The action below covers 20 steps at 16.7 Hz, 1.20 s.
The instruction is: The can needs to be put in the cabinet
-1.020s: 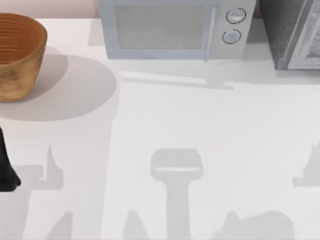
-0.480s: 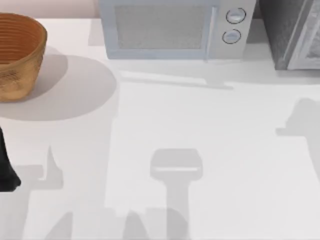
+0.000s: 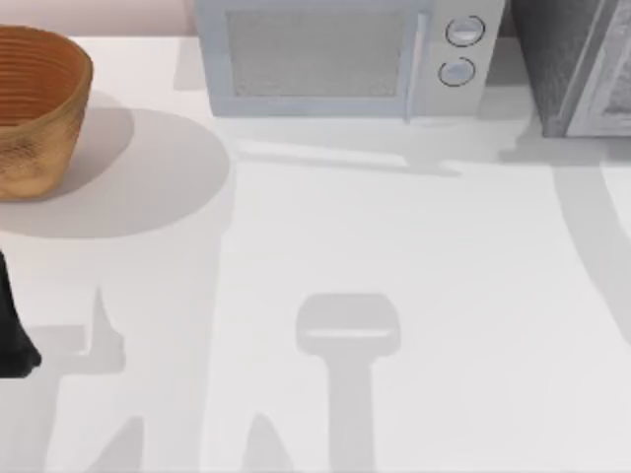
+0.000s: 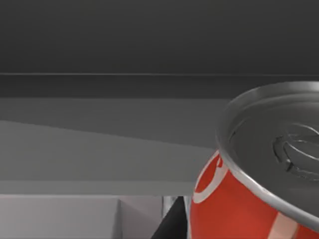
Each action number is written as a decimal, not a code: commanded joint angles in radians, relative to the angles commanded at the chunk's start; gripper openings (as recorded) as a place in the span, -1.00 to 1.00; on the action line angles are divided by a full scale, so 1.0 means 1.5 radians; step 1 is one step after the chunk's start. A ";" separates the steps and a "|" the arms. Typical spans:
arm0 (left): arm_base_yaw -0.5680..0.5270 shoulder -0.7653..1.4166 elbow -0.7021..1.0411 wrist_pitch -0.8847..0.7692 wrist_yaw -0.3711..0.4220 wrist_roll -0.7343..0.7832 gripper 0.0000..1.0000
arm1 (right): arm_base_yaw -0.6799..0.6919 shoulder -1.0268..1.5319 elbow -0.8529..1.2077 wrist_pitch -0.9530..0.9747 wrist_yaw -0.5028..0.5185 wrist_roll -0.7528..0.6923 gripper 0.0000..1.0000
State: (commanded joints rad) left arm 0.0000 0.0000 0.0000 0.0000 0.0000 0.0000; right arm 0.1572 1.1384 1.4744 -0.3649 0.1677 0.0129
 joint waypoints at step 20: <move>0.000 0.000 0.000 0.000 0.000 0.000 1.00 | -0.005 0.328 0.434 -0.106 0.003 0.007 -1.00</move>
State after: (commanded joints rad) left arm 0.0000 0.0000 0.0000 0.0000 0.0000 0.0000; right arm 0.1503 1.6308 2.1253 -0.5243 0.1716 0.0234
